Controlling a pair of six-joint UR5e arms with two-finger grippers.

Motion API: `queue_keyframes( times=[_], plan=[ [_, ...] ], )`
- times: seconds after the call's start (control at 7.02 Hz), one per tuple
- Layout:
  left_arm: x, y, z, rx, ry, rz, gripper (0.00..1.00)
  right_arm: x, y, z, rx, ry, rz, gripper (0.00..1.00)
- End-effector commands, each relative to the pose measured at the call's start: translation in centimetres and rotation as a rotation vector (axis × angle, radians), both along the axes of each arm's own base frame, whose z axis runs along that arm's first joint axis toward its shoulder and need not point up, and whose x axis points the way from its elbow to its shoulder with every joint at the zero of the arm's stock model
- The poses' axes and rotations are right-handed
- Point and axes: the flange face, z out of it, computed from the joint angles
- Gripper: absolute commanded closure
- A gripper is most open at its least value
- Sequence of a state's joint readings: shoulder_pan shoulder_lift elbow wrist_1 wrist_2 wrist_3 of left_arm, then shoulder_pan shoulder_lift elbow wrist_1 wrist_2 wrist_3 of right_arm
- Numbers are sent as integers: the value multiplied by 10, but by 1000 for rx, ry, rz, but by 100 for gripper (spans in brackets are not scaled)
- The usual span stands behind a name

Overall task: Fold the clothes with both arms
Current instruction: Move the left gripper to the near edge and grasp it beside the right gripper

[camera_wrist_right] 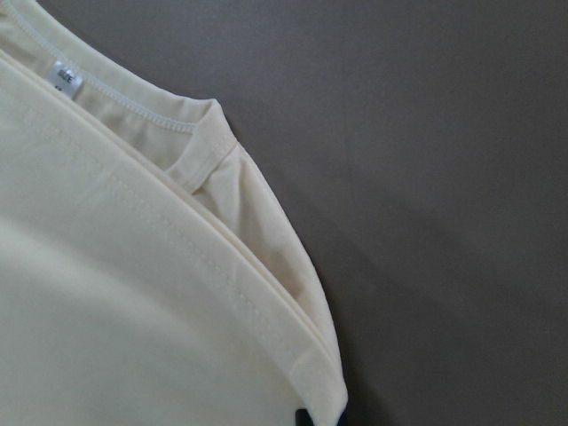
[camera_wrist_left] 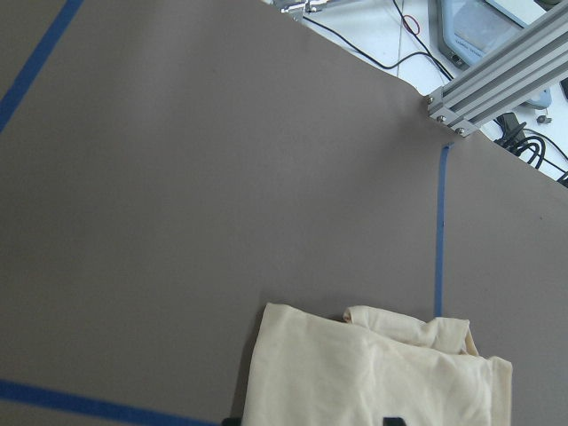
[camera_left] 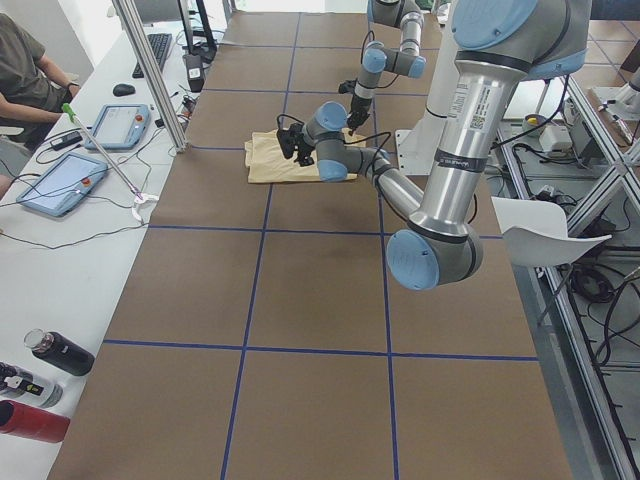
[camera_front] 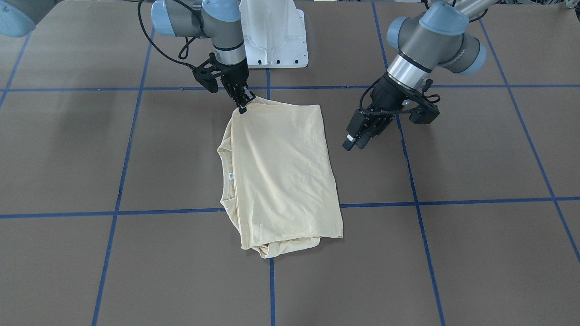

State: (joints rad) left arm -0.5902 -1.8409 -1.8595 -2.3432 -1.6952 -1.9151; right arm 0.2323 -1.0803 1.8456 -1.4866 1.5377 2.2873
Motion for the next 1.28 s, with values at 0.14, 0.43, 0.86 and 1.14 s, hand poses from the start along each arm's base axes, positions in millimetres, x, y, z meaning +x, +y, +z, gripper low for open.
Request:
queue_keyframes(
  times=[0.14, 0.43, 0.86, 1.14],
  plan=[
    [75, 110, 31, -230, 32, -11, 39, 9, 2, -1, -3, -12, -4, 100],
    [103, 146, 34, -261, 11, 53, 39, 9, 2, -2, -3, -14, -4, 100],
    [124, 178, 41, -265, -27, 108, 41, 8, 3, -3, -2, -17, -5, 100],
    [125, 178, 43, -263, -32, 102, 44, 9, 3, -2, -3, -14, -5, 100]
  ],
)
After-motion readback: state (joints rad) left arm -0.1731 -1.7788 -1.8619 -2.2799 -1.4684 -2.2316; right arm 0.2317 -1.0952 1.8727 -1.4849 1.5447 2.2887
